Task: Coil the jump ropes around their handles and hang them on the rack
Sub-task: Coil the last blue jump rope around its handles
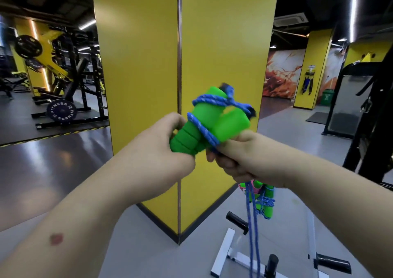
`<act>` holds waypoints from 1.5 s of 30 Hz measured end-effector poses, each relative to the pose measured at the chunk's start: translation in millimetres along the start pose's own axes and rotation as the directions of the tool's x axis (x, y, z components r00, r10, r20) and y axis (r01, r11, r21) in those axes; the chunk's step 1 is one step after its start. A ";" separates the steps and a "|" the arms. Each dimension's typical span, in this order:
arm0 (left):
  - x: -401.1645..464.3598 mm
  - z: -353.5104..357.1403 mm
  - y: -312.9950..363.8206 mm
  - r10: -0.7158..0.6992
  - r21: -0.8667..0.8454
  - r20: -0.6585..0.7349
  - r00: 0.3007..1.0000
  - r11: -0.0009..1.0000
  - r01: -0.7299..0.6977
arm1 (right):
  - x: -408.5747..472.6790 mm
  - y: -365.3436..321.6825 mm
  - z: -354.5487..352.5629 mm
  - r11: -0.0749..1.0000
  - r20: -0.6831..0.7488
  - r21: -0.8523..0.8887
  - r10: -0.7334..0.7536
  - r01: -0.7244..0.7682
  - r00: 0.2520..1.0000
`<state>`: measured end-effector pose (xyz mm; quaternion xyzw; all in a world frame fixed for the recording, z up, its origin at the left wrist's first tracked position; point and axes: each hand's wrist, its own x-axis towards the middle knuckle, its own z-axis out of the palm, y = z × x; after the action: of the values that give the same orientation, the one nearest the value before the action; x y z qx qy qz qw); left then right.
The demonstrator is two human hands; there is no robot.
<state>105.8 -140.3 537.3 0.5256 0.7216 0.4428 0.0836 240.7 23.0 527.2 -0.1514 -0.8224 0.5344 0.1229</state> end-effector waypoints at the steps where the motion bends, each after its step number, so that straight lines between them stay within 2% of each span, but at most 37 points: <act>1: 4.8 0.1 -4.2 -0.022 -0.027 -0.061 0.998 0.999 0.020 | -2.6 -0.7 5.4 0.996 -0.031 -0.086 -0.002 -0.001 1.000; 3: 12.3 -0.6 -11.5 -0.048 0.019 -0.202 0.978 0.998 0.053 | -11.3 -8.3 13.4 0.915 -0.098 -0.404 -0.024 -0.018 0.995; 5: 15.7 0.5 -14.8 -0.015 0.230 -0.272 0.962 0.970 0.080 | -21.6 -20.6 19.6 0.735 -0.114 -0.678 -0.102 -0.003 0.988; 7: 14.2 4.9 -13.8 0.044 0.443 -0.262 0.964 0.893 0.080 | -30.8 -36.0 21.6 0.590 -0.080 -0.805 -0.207 0.060 0.975; 9: 11.6 11.3 -12.5 0.094 0.579 -0.209 0.973 0.814 0.045 | -35.1 -51.1 16.0 0.490 -0.070 -0.867 -0.300 0.091 0.951; 11: 8.1 14.4 -10.3 0.138 0.645 -0.138 0.981 0.764 -0.017 | -35.2 -60.9 5.3 0.532 -0.106 -0.839 -0.373 0.119 0.922; 13: 5.3 11.1 -8.4 0.192 0.654 -0.073 0.979 0.750 -0.099 | -28.0 -60.9 -7.9 0.680 -0.186 -0.717 -0.393 0.149 0.901; 16: -2.0 0.0 0.9 0.215 0.587 0.030 0.976 0.787 -0.191 | -17.1 -47.4 -24.9 0.896 -0.233 -0.420 -0.259 0.143 0.937; 17: -5.7 -4.0 5.6 0.187 0.499 0.055 0.981 0.846 -0.189 | -14.1 -43.7 -26.1 0.945 -0.206 -0.303 -0.191 0.124 0.960; 19: -10.0 -9.6 11.4 0.147 0.215 0.084 0.986 0.963 -0.162 | -9.8 -32.0 -28.1 0.995 -0.152 -0.074 -0.081 0.070 0.985; 21: -7.3 -12.7 10.7 0.160 0.008 0.031 0.987 0.987 -0.160 | -8.0 -17.6 -23.9 0.988 -0.161 0.156 0.027 -0.002 0.987; 22: -3.8 -12.9 8.1 0.153 -0.053 -0.022 0.988 0.987 -0.153 | -7.5 -12.1 -17.7 0.988 -0.108 0.151 0.035 -0.019 0.994; 24: 4.8 -11.7 1.3 0.110 -0.117 -0.128 0.986 0.985 -0.125 | -8.7 -5.7 -4.0 1.000 -0.024 -0.020 0.017 -0.018 1.000; 26: 12.6 -7.8 -6.2 0.077 -0.081 -0.215 0.974 0.992 -0.097 | -11.1 -2.1 3.5 0.978 -0.070 -0.207 0.023 -0.038 0.997; 29: 18.1 -0.6 -16.7 0.087 0.213 -0.294 0.952 0.977 -0.024 | -25.2 -14.9 14.1 0.820 -0.113 -0.571 -0.123 0.037 0.986; 32: 17.9 5.4 -22.8 0.125 0.451 -0.276 0.953 0.892 0.013 | -38.9 -35.8 13.7 0.703 -0.128 -0.700 -0.298 0.127 0.946; 35: 14.1 9.9 -21.6 0.155 0.520 -0.150 0.977 0.853 -0.056 | -39.4 -52.9 1.8 0.673 -0.199 -0.724 -0.412 0.151 0.889; 38: 8.6 10.4 -13.6 0.211 0.487 -0.051 0.976 0.859 -0.160 | -26.3 -54.3 -13.7 0.696 -0.277 -0.702 -0.463 0.151 0.842; 40: 4.1 6.0 -7.4 0.201 0.365 -0.030 0.979 0.914 -0.177 | -15.0 -49.4 -23.3 0.767 -0.303 -0.624 -0.415 0.150 0.858; 42: -1.6 -1.5 -0.7 0.189 0.212 -0.013 0.982 0.960 -0.182 | -6.7 -40.3 -29.7 0.865 -0.296 -0.484 -0.302 0.131 0.906; 45: -6.5 -13.0 6.0 0.168 -0.079 -0.029 0.985 0.982 -0.170 | -1.1 -22.7 -33.1 0.931 -0.184 -0.346 -0.186 0.113 0.965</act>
<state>105.1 -152.6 547.1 0.5763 0.6565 0.4832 0.0588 251.1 41.8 561.1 -0.1631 -0.8919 0.3574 0.2240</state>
